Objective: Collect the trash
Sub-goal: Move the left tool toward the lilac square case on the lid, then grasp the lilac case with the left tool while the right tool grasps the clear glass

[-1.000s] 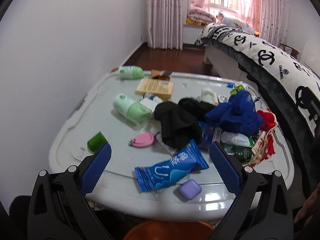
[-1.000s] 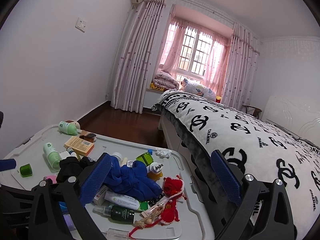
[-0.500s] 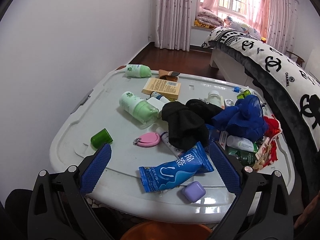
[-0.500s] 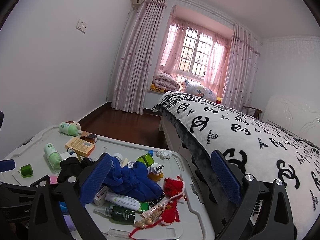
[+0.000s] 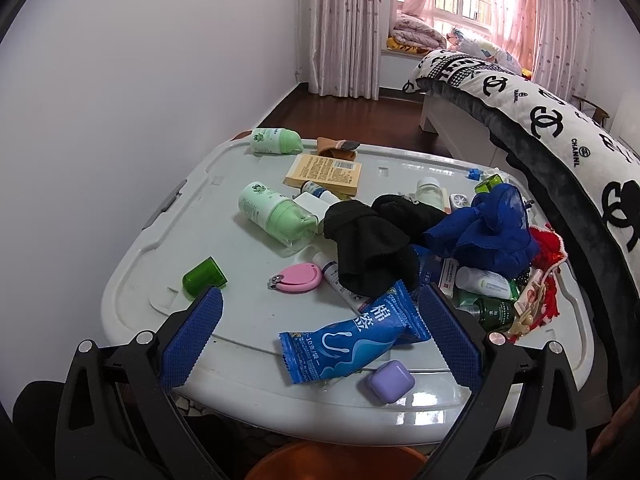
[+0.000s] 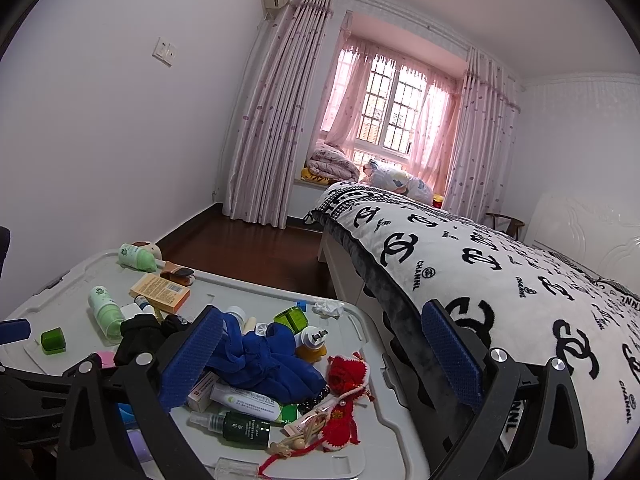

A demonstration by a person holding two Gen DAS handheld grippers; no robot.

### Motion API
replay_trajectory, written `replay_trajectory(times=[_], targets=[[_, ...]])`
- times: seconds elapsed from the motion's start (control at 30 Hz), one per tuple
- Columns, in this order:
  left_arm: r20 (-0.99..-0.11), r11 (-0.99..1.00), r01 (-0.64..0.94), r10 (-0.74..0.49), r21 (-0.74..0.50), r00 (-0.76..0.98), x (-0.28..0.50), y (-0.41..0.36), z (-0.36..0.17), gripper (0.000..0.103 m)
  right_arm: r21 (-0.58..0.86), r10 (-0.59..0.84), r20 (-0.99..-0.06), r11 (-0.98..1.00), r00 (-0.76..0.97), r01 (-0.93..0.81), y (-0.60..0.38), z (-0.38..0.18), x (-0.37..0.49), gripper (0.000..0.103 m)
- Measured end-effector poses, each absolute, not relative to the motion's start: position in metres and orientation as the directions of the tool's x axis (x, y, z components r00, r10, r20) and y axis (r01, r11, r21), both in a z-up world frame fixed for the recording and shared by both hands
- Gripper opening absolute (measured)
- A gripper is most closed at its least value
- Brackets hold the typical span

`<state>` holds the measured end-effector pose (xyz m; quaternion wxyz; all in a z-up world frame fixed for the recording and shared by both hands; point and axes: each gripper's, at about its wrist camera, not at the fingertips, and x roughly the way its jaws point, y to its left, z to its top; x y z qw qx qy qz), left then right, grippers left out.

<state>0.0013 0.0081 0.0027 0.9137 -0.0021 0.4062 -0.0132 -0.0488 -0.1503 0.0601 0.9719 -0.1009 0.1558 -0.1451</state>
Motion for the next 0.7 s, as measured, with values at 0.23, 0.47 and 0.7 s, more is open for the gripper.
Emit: replay_trajectory(times=[0.23,0.47,0.7], targets=[[-0.758,0.994,0.089,-0.111,-0.070,0.643,0.003,0.023,-0.005,0.096,-0.240,-0.332,-0.286,0.933,0.899,0.269,-0.150,0.066,-0.049,0.098],[-0.754,0.956,0.242,-0.282,-0.168,0.594,-0.016,0.013,-0.028,0.096,-0.182,-0.353,-0.307,0.933,0.884,0.310,-0.171,0.069,-0.047,0.098],[-0.825,0.977,0.209,-0.139,-0.025,0.548,-0.016,-0.017,-0.064,0.094,-0.122,-0.326,-0.314,0.945,0.892,0.302,-0.179,0.074,-0.049,0.098]])
